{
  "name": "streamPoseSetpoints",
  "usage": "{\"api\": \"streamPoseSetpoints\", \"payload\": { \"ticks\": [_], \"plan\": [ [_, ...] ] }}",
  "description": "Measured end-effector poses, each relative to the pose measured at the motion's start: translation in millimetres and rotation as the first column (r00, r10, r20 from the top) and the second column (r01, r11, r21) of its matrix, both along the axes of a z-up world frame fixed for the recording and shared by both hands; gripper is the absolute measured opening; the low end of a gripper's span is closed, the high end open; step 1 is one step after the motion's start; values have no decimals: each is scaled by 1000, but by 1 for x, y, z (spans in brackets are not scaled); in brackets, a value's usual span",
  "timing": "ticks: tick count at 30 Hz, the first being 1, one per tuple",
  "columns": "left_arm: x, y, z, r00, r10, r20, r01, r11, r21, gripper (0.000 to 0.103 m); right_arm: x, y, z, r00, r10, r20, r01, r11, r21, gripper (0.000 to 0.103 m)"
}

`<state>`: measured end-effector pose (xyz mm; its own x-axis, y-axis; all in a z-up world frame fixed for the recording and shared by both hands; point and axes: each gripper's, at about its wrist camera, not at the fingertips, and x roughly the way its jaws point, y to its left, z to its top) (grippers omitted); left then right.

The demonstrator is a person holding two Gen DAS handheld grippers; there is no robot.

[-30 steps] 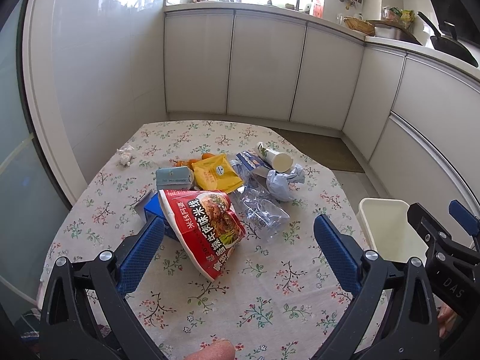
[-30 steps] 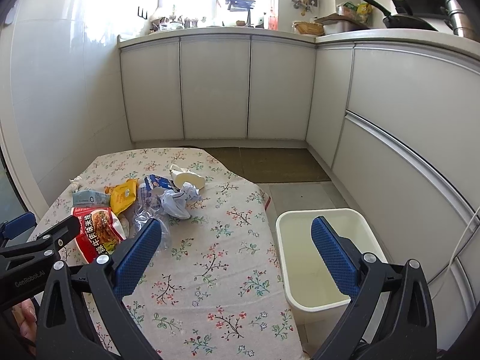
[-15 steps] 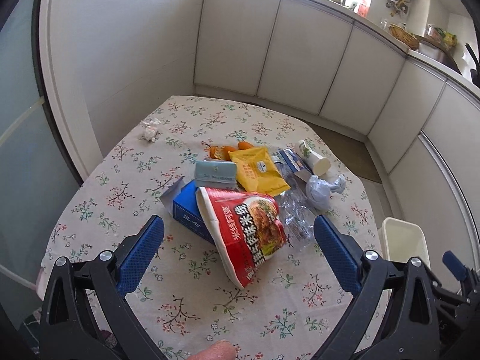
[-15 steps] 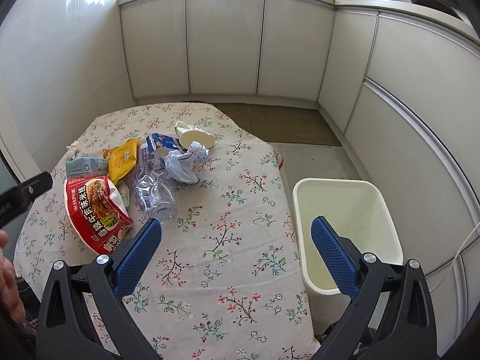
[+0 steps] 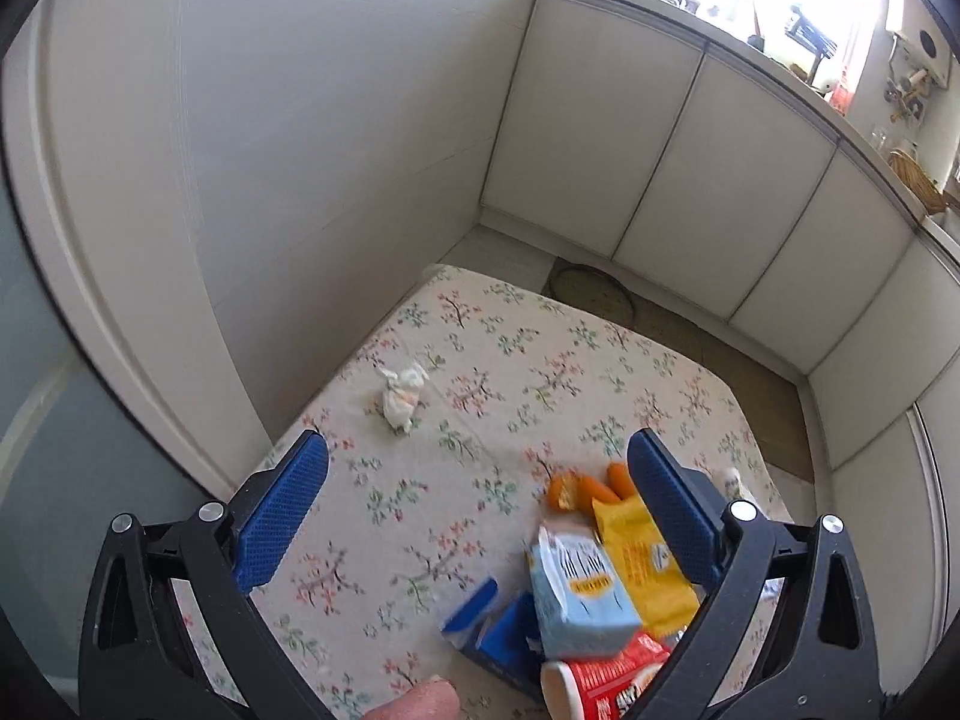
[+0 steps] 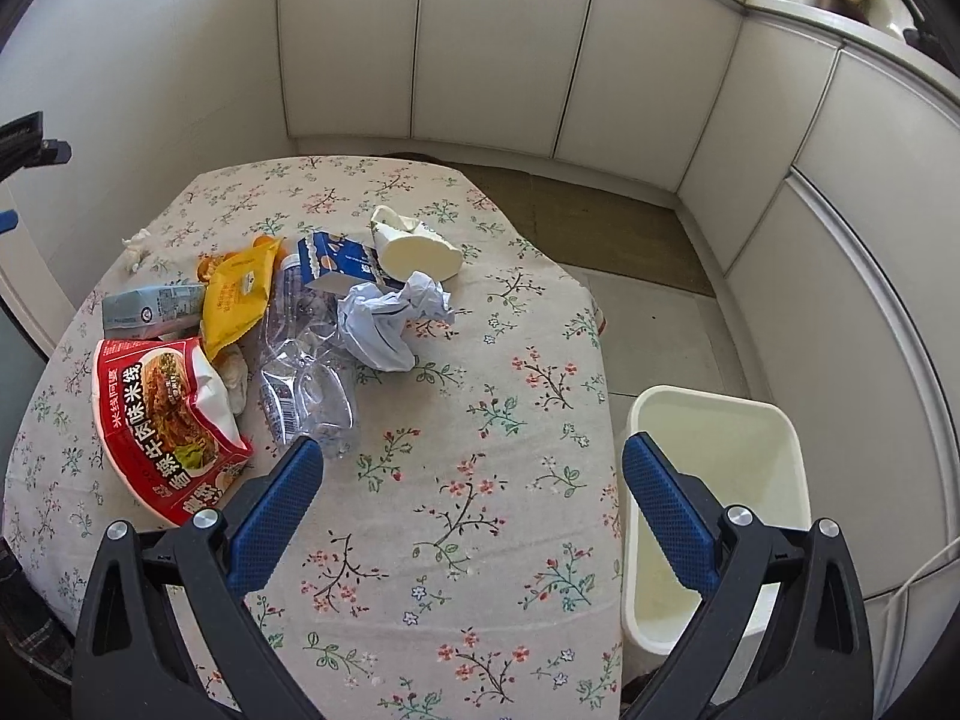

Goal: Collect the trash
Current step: 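Reach the left tool to the crumpled tissue and close on it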

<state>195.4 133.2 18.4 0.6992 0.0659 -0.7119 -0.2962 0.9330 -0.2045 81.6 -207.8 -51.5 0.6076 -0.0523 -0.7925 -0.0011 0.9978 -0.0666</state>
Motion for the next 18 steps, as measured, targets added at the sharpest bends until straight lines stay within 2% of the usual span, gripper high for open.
{"api": "streamPoseSetpoints", "payload": {
  "ticks": [2, 5, 7, 10, 11, 13, 16, 18],
  "plan": [
    [28, 17, -6, 998, -49, -50, 47, 999, -25, 96, 5, -2, -8, 1000, -4, -20, 4, 1000, 26, 97],
    [60, 29, -29, 981, -113, -159, 100, 991, -88, 96, 14, -1, -13, 1000, 2, -30, -1, 999, 50, 97],
    [77, 35, -48, 969, -104, -224, 87, 993, -83, 96, 18, 2, -12, 1000, 3, -17, -2, 999, 41, 97],
    [96, 47, -73, 959, -62, -275, 31, 993, -117, 96, 25, 6, -13, 1000, 12, -16, -12, 999, 43, 97],
    [101, 50, -81, 954, -51, -295, 19, 994, -111, 96, 27, 8, -14, 1000, 18, -20, -17, 999, 44, 97],
    [112, 52, -94, 947, -24, -320, 8, 999, -52, 94, 31, 11, -17, 999, 26, -26, -25, 999, 40, 97],
    [123, 55, -107, 939, -5, -345, 9, 1000, 9, 85, 36, 11, -22, 999, 24, -41, -22, 999, 40, 97],
    [128, 62, -118, 931, 7, -365, -4, 1000, 10, 75, 40, 9, -26, 998, 11, -56, -8, 999, 49, 97]
  ]
}}
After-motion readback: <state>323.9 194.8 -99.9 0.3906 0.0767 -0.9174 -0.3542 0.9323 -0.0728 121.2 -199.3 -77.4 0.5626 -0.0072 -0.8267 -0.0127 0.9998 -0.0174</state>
